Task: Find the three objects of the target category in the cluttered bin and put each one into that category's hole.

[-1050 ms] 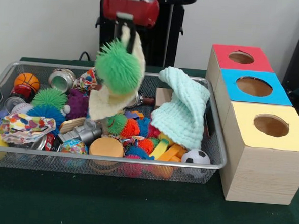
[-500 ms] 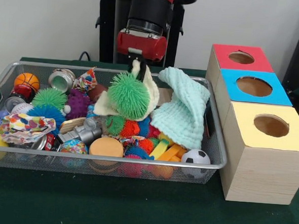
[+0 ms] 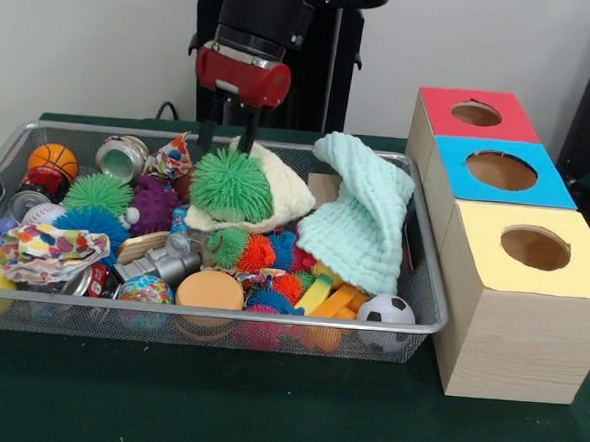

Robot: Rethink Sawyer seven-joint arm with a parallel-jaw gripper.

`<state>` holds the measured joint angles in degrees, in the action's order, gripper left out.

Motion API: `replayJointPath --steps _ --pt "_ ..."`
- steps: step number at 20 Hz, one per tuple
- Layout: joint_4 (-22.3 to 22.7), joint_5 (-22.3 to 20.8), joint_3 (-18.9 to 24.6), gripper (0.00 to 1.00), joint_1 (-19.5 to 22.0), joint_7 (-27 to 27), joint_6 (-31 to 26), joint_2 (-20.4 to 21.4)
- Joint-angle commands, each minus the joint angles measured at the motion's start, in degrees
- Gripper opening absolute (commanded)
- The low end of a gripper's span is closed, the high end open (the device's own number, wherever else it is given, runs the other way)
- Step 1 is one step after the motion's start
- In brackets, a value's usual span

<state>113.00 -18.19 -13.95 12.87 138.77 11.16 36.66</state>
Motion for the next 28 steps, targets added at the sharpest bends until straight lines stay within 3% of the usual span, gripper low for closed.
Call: replayJointPath --steps 1,6,14,21,28 --pt "4.04 1.88 6.39 1.0 2.28 4.97 -9.33 6.91" --pt "6.92 3.91 10.0 1.0 3.02 4.96 -16.28 12.84" --pt "9.29 8.97 15.4 1.0 4.6 8.24 -16.74 14.16" --pt "6.88 13.92 15.85 1.0 1.6 10.48 -12.06 9.48" --pt "1.8 15.85 14.67 1.0 0.06 9.82 -4.16 1.99"
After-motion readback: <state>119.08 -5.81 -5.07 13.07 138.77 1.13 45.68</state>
